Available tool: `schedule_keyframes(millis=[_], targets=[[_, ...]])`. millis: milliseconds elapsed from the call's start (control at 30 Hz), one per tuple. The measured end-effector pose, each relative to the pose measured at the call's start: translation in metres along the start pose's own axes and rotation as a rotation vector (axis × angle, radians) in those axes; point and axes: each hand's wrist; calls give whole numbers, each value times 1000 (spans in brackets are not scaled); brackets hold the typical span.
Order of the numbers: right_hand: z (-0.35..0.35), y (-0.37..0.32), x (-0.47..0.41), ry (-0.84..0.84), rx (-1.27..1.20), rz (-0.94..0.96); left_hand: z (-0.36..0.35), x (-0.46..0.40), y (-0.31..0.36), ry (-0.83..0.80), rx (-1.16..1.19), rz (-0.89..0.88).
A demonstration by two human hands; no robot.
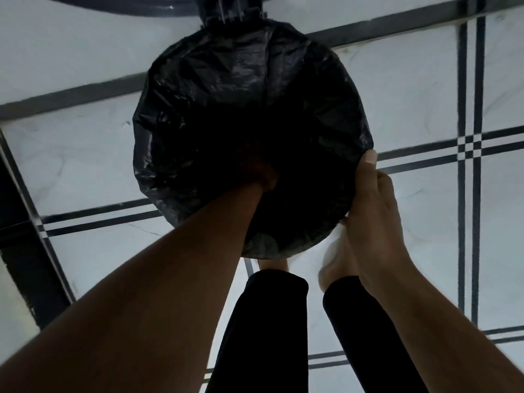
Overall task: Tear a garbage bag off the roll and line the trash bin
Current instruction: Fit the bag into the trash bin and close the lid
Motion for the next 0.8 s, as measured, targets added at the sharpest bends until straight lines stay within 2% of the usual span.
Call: schedule_keyframes(millis=[100,200,233,500,533,633,667,700,800], targets=[[-3,0,0,15,29,18,18,15,13,-23,-38,-3],[-2,3,-2,26,47,11,14,6,1,-158,-118,-51],[-2,2,-1,20,51,12,15,6,-1,-187,-71,-61],[15,-11,12,-16,84,-28,59,92,37,108,109,-31],[16,-12,14,-20,106,-36,59,109,39,84,83,-50],[17,-15,13,-3,175,-73,46,155,39,-199,-72,-126],[17,-15,12,-5,198,-90,42,166,39,-250,-104,-158],[17,-15,11,-9,219,-103,41,174,38,-221,-148,-196],[18,-22,11,-1,266,-117,58,178,39,44,-368,-318]])
Point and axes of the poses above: each hand's wrist, its own x-axis away from the middle knuckle, its own z-axis out of the back of the hand, y = z × x, and after that the axes turned 14 degrees about -z, right-handed
